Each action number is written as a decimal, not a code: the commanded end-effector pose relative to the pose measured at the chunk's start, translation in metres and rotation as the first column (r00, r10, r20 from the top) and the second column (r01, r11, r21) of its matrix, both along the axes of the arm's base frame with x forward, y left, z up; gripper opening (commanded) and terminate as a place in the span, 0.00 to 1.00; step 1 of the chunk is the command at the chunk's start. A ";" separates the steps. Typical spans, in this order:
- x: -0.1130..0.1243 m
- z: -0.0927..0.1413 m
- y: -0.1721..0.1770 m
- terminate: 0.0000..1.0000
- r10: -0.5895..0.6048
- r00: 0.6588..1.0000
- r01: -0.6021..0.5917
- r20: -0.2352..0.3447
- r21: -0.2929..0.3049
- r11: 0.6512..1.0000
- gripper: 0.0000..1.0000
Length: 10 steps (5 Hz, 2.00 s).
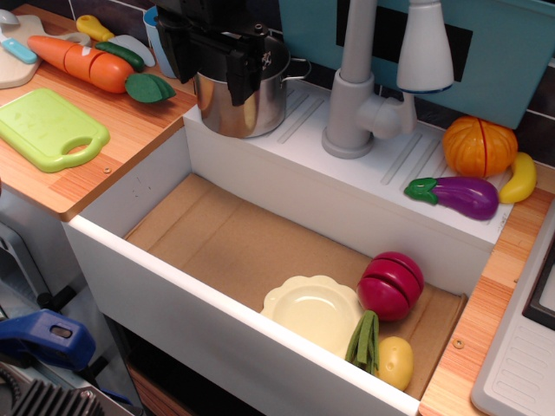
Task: Put pot or pan in sink
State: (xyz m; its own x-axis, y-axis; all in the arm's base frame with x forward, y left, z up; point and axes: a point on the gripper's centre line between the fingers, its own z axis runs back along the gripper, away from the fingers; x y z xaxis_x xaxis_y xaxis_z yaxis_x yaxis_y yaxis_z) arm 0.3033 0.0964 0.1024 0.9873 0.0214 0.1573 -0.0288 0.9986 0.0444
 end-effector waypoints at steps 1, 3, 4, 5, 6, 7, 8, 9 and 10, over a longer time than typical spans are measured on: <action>0.000 0.000 0.000 0.00 0.000 1.000 0.000 0.000 0.000 1.000 1.00; 0.020 0.014 0.006 0.00 -0.340 0.937 0.321 0.082 0.181 0.929 1.00; 0.034 0.004 0.014 0.00 -0.441 0.886 0.403 0.142 0.231 0.885 1.00; 0.051 -0.004 0.018 0.00 -0.475 0.866 0.441 0.160 0.208 0.873 1.00; 0.067 -0.014 0.019 0.00 -0.495 0.849 0.464 0.183 0.188 0.865 1.00; 0.072 -0.027 0.020 0.00 -0.497 0.844 0.471 0.202 0.165 0.867 1.00; 0.075 -0.041 0.022 0.00 -0.463 0.861 0.449 0.211 0.113 0.886 0.00; 0.075 -0.047 0.020 0.00 -0.443 0.870 0.436 0.216 0.085 0.896 0.00; 0.073 -0.042 0.016 0.00 -0.431 0.879 0.422 0.202 0.088 0.902 0.00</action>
State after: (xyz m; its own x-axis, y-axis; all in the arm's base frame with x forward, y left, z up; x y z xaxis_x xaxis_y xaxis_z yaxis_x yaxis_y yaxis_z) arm 0.3628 0.1033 0.0395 0.8861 -0.3751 0.2724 0.3720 0.9260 0.0651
